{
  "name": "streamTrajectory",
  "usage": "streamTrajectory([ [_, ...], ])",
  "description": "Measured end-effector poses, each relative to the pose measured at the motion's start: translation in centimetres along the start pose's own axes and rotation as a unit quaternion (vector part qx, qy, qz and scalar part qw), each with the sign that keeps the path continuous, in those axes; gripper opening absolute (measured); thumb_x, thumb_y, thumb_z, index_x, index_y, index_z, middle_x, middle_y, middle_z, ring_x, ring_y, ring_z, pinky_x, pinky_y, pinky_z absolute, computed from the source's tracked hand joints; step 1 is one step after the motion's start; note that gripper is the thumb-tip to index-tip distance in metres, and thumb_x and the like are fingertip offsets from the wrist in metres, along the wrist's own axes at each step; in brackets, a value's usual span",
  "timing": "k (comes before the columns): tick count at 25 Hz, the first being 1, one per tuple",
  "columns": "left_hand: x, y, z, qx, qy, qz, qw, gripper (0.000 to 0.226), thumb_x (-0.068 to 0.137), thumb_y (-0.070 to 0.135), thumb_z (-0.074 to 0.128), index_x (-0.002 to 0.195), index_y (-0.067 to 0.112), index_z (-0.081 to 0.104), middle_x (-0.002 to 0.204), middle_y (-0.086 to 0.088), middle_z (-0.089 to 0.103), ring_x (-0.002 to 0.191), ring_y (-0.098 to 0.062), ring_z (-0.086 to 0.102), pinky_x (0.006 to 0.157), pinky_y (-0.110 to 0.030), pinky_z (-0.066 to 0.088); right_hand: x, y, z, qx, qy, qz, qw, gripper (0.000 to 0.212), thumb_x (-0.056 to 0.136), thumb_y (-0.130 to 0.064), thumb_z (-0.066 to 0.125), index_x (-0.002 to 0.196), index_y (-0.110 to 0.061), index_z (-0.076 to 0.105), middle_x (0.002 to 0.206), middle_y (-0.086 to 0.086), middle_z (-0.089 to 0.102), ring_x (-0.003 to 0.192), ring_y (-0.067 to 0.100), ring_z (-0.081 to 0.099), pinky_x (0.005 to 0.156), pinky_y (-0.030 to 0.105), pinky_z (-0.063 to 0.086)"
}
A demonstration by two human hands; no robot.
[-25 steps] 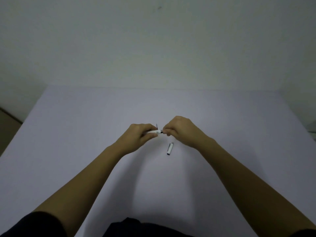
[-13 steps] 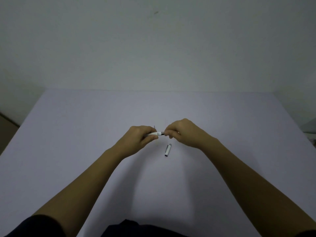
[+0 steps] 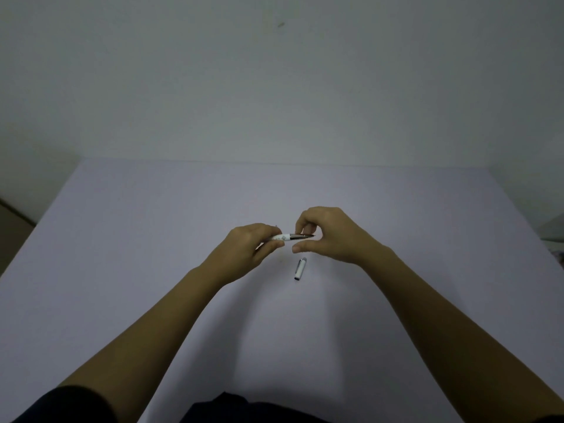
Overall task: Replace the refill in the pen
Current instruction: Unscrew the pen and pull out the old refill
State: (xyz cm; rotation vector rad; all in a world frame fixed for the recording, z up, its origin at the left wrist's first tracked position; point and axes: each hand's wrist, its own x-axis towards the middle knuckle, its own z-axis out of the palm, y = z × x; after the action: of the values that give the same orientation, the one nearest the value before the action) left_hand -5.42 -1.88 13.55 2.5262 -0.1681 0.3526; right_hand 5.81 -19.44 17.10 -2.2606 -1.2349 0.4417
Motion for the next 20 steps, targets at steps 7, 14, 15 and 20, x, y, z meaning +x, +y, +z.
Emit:
streamTrajectory([
  [7, -0.1, 0.5, -0.2, -0.004, -0.001, 0.007, 1.000, 0.017, 0.089, 0.022, 0.059, 0.097, 0.008, 0.065, 0.073, -0.006, 0.065, 0.060, -0.012, 0.047, 0.056, -0.011, 0.031, 0.0, 0.0, -0.3, 0.001, -0.022, -0.001, 1.000, 0.011, 0.085, -0.030, 0.064, 0.089, -0.021, 0.068, 0.080, -0.014, 0.065, 0.076, 0.000, 0.059, 0.068, 0.014, 0.044],
  [14, -0.1, 0.5, -0.7, -0.008, 0.012, -0.010, 1.000, 0.017, 0.089, 0.025, 0.060, 0.093, 0.009, 0.065, 0.074, -0.003, 0.064, 0.061, -0.010, 0.047, 0.056, -0.007, 0.032, -0.2, 0.2, -0.6, 0.010, -0.042, 0.038, 0.998, 0.019, 0.091, -0.033, 0.054, 0.093, -0.022, 0.069, 0.076, -0.014, 0.066, 0.069, 0.001, 0.059, 0.064, 0.018, 0.044],
  [15, -0.1, 0.6, -0.6, -0.007, 0.012, -0.012, 1.000, 0.018, 0.089, 0.025, 0.060, 0.093, 0.009, 0.065, 0.074, -0.003, 0.063, 0.061, -0.010, 0.046, 0.056, -0.007, 0.031, -0.3, 0.1, -0.8, 0.013, -0.032, 0.023, 0.999, 0.011, 0.088, -0.030, 0.060, 0.090, -0.022, 0.068, 0.074, -0.017, 0.063, 0.068, -0.003, 0.057, 0.064, 0.014, 0.041],
  [20, 0.0, 1.0, -0.5, -0.003, 0.035, -0.012, 0.999, 0.018, 0.086, 0.021, 0.063, 0.090, 0.004, 0.066, 0.072, -0.004, 0.060, 0.060, -0.012, 0.045, 0.057, -0.009, 0.028, -0.4, -0.4, -0.4, 0.049, -0.013, 0.059, 0.997, 0.029, 0.089, -0.045, 0.052, 0.087, -0.021, 0.067, 0.082, -0.005, 0.068, 0.070, 0.008, 0.058, 0.065, 0.021, 0.045],
])
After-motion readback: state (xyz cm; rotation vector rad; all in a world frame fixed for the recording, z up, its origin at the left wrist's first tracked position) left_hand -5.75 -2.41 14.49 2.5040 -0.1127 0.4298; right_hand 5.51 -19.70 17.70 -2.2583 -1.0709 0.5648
